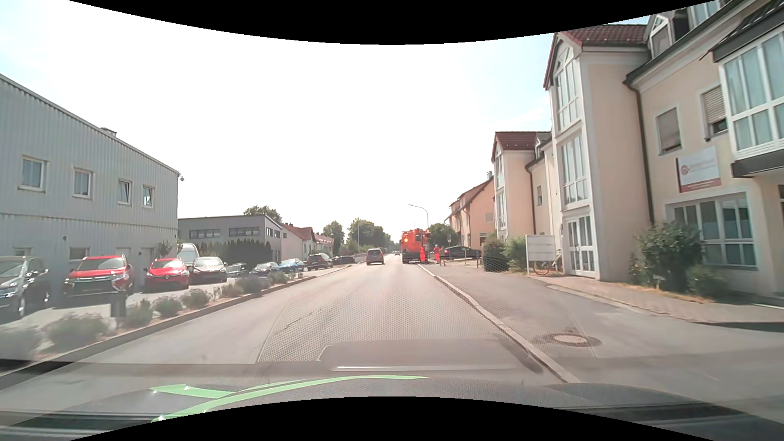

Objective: Follow the waypoints while adhering to traffic rules and regulations

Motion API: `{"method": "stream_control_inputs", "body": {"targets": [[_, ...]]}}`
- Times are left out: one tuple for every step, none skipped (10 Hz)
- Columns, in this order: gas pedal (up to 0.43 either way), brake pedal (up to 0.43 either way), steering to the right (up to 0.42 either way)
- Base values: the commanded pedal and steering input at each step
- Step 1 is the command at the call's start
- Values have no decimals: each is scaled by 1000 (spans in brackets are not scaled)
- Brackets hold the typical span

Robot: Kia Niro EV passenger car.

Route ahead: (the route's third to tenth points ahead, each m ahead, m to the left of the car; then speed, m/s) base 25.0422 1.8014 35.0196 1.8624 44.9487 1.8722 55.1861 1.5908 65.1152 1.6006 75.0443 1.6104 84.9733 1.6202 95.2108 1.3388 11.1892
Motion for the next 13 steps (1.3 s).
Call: {"method": "stream_control_inputs", "body": {"targets": [[87, 0, -21], [87, 0, -21], [87, 0, -21], [87, 0, -21], [87, 0, -20], [87, 0, -20], [87, 0, -16], [87, 0, -15], [87, 0, -13], [87, 0, -9], [87, 0, -8], [87, 0, -8], [87, 0, -7]]}}
